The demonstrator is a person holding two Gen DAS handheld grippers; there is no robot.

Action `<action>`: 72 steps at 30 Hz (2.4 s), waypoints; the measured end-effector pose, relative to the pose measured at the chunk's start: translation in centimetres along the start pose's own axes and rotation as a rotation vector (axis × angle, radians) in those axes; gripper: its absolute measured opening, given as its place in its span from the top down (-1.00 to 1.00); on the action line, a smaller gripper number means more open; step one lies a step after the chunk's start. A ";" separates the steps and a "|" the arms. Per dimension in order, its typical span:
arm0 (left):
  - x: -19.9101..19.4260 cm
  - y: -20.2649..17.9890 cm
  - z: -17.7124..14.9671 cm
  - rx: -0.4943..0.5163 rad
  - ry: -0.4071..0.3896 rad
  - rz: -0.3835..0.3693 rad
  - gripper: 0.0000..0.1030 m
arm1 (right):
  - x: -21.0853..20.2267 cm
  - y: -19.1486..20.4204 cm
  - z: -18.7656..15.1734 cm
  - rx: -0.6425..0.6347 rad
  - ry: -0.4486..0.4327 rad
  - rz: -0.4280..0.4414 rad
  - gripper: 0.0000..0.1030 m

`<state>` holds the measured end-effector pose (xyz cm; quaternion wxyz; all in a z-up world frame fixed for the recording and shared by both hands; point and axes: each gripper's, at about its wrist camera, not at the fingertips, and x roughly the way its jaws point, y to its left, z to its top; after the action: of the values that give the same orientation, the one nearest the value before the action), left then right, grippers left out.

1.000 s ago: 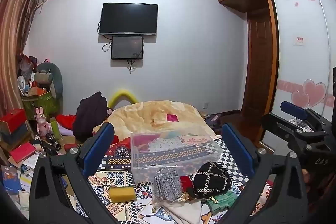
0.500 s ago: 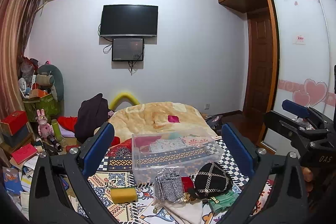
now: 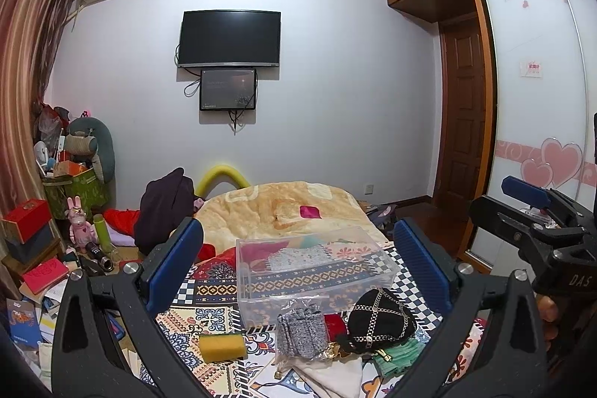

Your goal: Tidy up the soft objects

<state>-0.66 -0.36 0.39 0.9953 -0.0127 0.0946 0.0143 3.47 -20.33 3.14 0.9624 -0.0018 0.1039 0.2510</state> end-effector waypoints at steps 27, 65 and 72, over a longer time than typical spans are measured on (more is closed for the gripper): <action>-0.4 -0.4 0.1 0.007 -0.014 -0.007 -1.00 | -0.1 0.1 0.0 0.009 -0.002 0.004 -1.00; 7.2 5.7 -8.0 -0.114 0.315 0.085 -1.00 | 6.1 -2.7 -6.3 0.082 0.268 -0.014 -1.00; 10.4 9.9 -12.5 -0.206 0.442 0.157 -1.00 | 8.1 -4.1 -9.4 0.132 0.393 -0.007 -1.00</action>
<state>6.86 9.44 -14.04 0.9397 -0.1095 0.3087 0.0982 10.48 -20.54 -7.88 0.9225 0.0121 0.3058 0.2352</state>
